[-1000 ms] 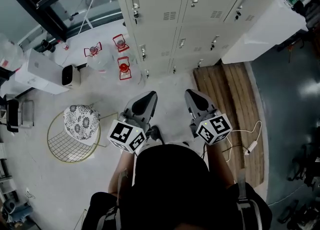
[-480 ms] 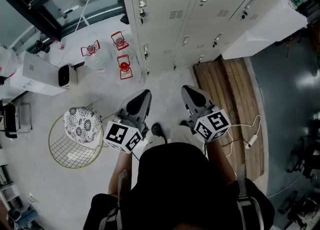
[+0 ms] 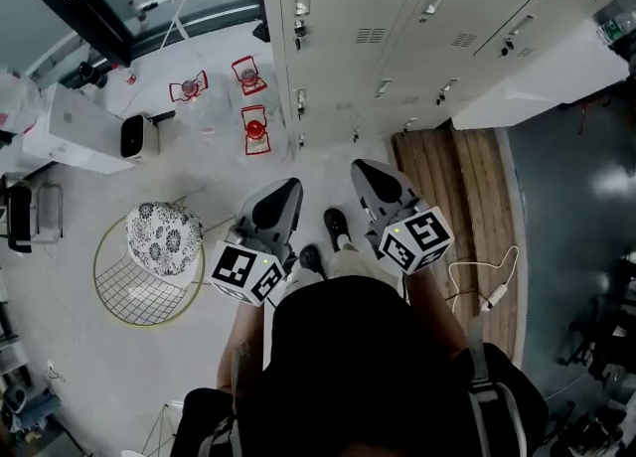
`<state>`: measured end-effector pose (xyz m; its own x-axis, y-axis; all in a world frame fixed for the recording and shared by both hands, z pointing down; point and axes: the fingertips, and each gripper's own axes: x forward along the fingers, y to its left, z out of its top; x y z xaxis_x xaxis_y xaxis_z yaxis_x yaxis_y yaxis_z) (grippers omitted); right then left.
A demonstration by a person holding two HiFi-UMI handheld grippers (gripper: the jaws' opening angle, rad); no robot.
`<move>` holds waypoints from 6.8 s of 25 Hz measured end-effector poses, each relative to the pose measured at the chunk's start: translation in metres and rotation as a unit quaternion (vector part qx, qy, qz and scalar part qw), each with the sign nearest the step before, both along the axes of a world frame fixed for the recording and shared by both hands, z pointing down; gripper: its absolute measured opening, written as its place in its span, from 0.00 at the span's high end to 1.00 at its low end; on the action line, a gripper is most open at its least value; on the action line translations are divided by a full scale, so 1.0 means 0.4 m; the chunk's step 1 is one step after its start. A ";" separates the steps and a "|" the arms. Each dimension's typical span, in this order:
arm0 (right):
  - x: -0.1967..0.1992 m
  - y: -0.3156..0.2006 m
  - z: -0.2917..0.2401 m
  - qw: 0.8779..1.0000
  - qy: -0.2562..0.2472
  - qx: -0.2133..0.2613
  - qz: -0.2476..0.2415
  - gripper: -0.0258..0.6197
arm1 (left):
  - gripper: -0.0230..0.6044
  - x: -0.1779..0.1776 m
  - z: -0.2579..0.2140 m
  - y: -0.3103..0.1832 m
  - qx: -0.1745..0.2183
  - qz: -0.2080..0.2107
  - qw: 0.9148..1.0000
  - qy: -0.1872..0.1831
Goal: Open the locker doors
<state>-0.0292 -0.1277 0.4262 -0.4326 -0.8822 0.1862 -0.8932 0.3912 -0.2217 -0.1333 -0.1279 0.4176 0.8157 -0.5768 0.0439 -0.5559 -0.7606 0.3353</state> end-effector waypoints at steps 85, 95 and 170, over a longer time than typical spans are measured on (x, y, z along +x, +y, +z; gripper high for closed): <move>-0.067 -0.705 -0.108 0.987 0.087 0.066 -0.114 0.77 | 0.94 -0.043 -0.044 -0.212 -0.009 -0.249 0.968 -0.012; -0.064 -0.608 -0.112 0.991 0.098 0.047 -0.074 0.76 | 0.94 -0.079 -0.059 -0.171 -0.003 -0.192 0.981 -0.001; 0.473 -0.123 -0.117 0.984 0.092 0.028 0.149 0.88 | 0.94 0.221 -0.098 0.085 0.006 0.041 0.998 0.041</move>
